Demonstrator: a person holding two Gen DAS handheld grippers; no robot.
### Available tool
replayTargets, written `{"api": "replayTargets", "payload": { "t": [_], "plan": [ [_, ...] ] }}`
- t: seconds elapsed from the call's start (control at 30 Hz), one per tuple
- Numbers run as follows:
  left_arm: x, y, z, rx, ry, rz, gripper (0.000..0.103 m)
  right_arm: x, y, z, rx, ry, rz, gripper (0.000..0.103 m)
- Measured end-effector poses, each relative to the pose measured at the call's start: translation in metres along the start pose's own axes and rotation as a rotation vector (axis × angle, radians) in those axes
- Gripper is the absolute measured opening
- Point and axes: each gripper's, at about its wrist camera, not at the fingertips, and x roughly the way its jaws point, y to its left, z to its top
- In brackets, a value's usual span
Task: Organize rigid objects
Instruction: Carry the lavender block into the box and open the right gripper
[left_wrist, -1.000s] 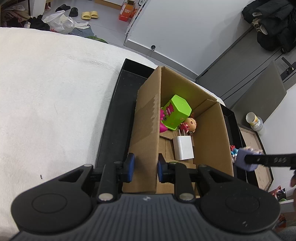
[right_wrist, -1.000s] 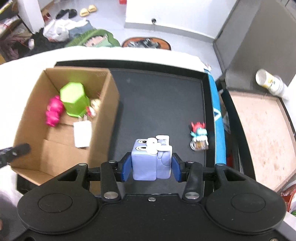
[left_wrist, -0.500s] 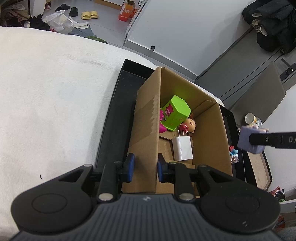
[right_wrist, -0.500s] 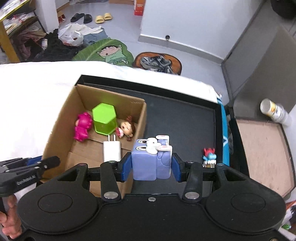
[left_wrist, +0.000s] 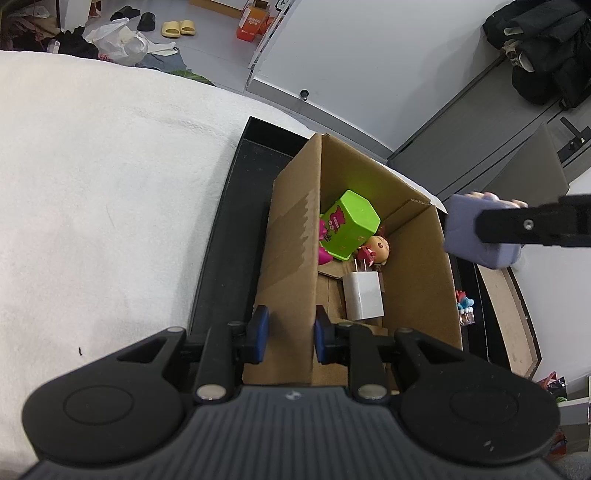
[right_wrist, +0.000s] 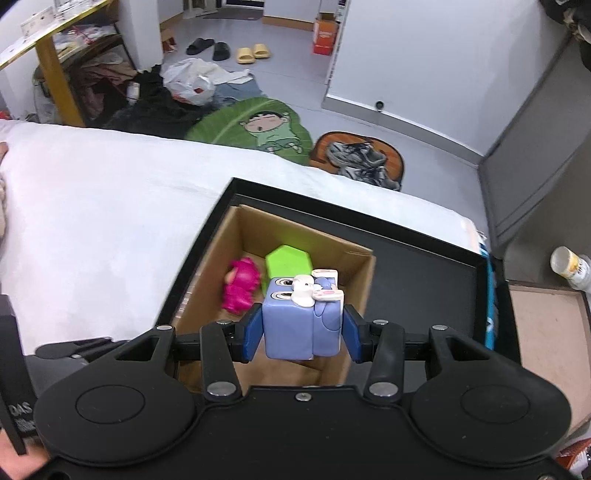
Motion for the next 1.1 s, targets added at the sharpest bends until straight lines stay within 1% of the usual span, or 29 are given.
{"api": "replayTargets", "payload": {
  "t": [0.4,0.47,0.6,0.77,1.0,1.1],
  "plan": [
    [0.0,0.005,0.001,-0.014,-0.001,-0.021,0.022,0.029,0.018,-0.002,-0.003,0.053,0.02,0.044],
    [0.0,0.006,0.001,-0.022,0.0,-0.023,0.022,0.035,0.018,-0.005,0.017,0.06,0.019,0.044],
    [0.0,0.006,0.001,-0.02,-0.001,-0.021,0.022,0.05,0.011,-0.009,0.086,0.082,0.044,0.044],
    [0.0,0.005,0.001,-0.02,-0.001,-0.021,0.023,0.069,0.009,-0.021,0.133,0.111,0.059,0.044],
    [0.0,0.005,0.001,-0.018,-0.002,-0.02,0.023,0.091,0.008,-0.031,0.165,0.142,0.061,0.044],
    [0.0,0.005,0.001,-0.018,-0.002,-0.02,0.023,0.095,0.008,-0.033,0.18,0.132,0.065,0.045]
  ]
}}
